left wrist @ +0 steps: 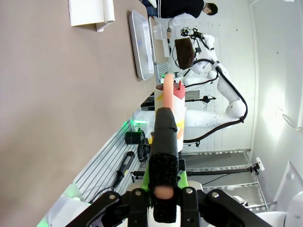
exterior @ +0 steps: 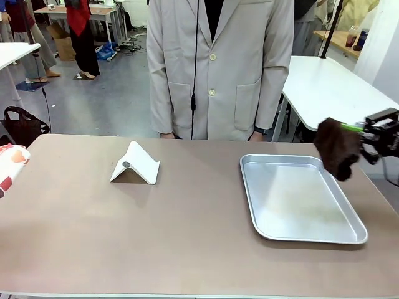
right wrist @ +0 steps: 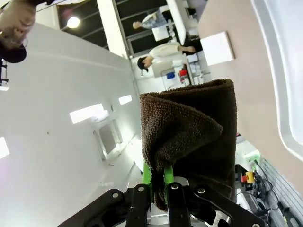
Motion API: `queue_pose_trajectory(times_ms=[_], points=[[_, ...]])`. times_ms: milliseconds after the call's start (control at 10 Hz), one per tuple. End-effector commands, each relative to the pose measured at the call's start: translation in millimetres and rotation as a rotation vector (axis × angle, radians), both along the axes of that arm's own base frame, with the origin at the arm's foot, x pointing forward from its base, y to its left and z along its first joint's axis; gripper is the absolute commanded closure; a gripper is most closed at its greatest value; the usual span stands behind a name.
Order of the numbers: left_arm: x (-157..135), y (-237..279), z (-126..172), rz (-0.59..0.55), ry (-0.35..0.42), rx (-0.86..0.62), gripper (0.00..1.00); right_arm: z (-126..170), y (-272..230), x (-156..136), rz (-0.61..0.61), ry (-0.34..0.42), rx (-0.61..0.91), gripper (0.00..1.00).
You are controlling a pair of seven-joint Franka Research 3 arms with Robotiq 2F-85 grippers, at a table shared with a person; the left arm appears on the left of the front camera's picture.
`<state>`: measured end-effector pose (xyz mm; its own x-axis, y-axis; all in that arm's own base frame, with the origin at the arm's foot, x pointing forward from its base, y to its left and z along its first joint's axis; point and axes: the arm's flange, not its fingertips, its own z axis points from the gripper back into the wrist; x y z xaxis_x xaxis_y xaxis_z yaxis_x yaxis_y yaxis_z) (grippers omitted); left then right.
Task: Clean the surface of the table.
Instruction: Clean the area not pointed to by the person.
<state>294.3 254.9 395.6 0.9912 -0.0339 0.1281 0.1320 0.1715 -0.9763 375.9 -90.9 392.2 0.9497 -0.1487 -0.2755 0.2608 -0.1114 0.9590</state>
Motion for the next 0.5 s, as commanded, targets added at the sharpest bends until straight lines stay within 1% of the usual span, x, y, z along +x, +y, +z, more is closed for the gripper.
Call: queue_pose_trajectory(times_ms=[0, 100, 200, 300, 400], points=[[-0.9, -1.0, 2.8, -0.001, 0.002, -0.005, 0.78, 1.9, -33.5, -30.1, -0.023, -0.029, -0.037, 0.98], [-0.9, -1.0, 2.8, -0.001, 0.002, -0.005, 0.78, -7.4, -57.1, -37.9, -0.039, -0.041, -0.063, 0.98], [-0.9, -1.0, 2.8, -0.001, 0.002, -0.005, 0.78, -19.1, -73.7, -39.3, -0.066, -0.032, -0.096, 0.98], [-0.9, -1.0, 2.8, -0.001, 0.002, -0.005, 0.78, -30.3, -84.7, -38.1, -0.076, -0.029, -0.092, 0.98], [-0.9, -1.0, 2.8, -0.001, 0.002, -0.005, 0.78, -38.6, -86.2, -36.1, -0.06, -0.042, -0.116, 0.98]])
